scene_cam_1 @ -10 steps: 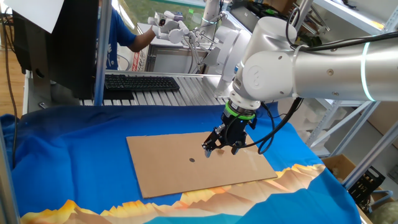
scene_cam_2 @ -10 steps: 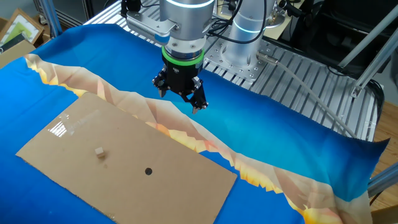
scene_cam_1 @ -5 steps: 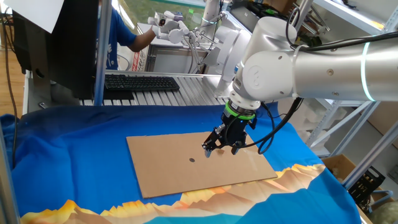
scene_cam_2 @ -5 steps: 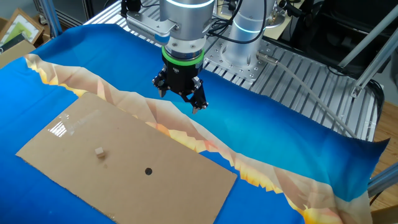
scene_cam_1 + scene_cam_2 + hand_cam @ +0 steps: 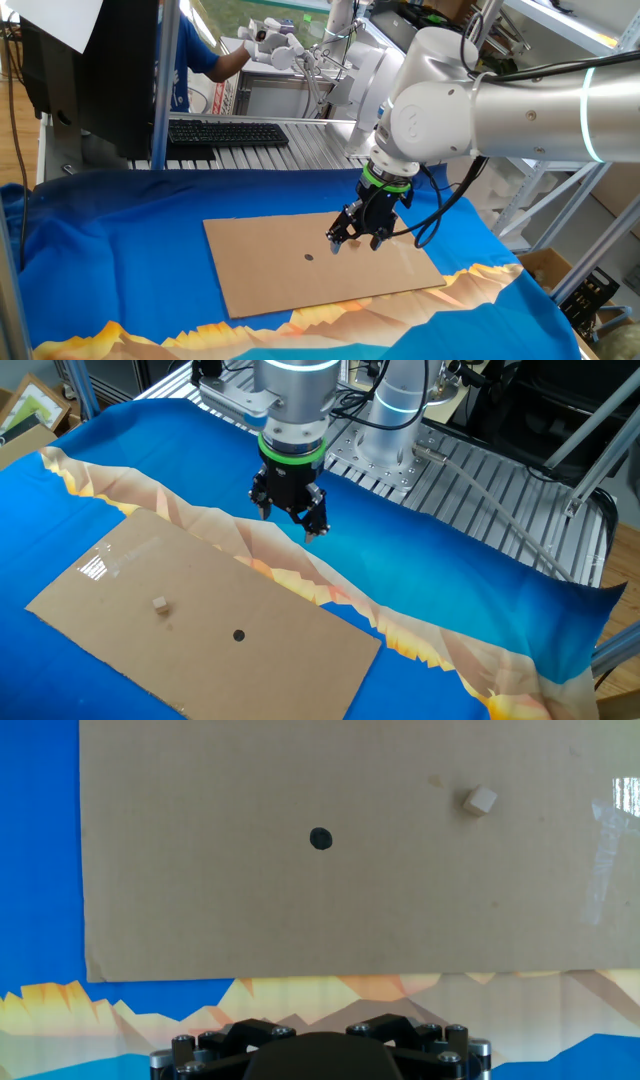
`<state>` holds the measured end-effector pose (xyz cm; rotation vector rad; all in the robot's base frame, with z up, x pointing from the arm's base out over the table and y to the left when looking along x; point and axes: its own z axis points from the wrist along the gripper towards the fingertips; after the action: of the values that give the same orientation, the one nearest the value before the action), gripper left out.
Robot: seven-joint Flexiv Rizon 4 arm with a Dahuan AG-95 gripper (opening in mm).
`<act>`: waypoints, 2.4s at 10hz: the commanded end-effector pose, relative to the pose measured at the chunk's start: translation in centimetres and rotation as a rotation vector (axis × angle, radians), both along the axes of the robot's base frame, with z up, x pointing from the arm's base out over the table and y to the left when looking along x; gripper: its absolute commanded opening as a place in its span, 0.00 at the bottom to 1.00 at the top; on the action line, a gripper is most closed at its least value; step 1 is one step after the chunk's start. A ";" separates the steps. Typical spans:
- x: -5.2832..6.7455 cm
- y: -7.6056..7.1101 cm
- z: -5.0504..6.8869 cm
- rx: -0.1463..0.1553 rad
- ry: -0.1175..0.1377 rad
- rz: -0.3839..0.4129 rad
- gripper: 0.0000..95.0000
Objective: Hold a small block with the gripper and sweep it from left to right on the table
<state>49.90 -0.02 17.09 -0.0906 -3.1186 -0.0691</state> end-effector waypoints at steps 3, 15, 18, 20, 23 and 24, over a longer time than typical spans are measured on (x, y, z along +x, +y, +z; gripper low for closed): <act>0.1 0.1 0.0 0.060 0.035 -0.046 0.00; 0.0 0.4 0.2 0.048 0.036 -0.080 0.00; 0.0 0.4 0.2 0.042 0.034 -0.086 0.00; 0.3 0.4 0.3 0.011 0.027 -0.093 0.00; 0.5 0.4 0.4 0.008 0.027 -0.096 0.00; 0.5 0.3 0.5 0.006 0.022 -0.102 0.00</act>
<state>50.61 0.34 17.64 -0.2495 -3.0872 -0.0800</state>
